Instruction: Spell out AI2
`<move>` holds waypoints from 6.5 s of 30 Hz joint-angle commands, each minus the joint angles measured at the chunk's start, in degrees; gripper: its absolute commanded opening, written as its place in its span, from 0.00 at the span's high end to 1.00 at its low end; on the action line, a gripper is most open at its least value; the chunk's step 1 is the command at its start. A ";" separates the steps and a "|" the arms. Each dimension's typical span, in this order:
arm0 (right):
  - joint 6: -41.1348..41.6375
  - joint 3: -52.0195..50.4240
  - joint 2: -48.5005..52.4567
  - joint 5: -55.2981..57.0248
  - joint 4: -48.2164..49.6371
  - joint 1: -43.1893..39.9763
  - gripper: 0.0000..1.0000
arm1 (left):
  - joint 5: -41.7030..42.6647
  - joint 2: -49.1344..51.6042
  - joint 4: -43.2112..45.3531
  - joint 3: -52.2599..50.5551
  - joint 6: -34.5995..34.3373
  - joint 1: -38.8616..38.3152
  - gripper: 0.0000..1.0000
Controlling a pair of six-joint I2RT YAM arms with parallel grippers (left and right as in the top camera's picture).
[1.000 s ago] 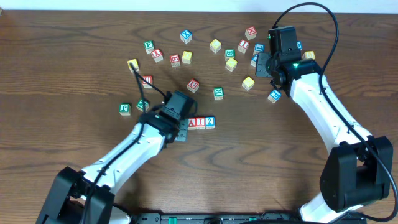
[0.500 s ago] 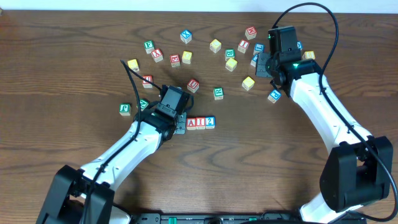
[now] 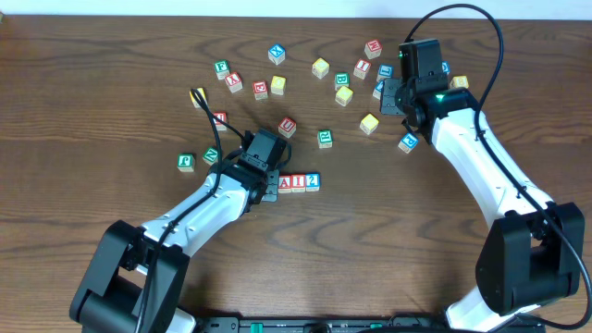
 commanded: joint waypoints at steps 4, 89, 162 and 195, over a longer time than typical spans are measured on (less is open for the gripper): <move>-0.72 1.03 -1.01 0.52 -0.15 -0.24 0.99 | 4.70 0.35 1.62 -0.39 -0.33 0.07 0.92; -0.72 1.03 -1.01 0.50 -0.76 -0.24 0.99 | 12.83 0.35 4.44 -0.39 3.08 -0.07 0.93; -1.73 1.03 -1.01 -0.83 -0.04 0.04 0.99 | 15.17 -3.85 -8.63 15.41 13.03 10.88 0.92; -1.14 1.03 -1.01 -0.79 -3.06 0.04 0.99 | 14.49 -3.85 -23.30 13.86 4.98 1.14 0.93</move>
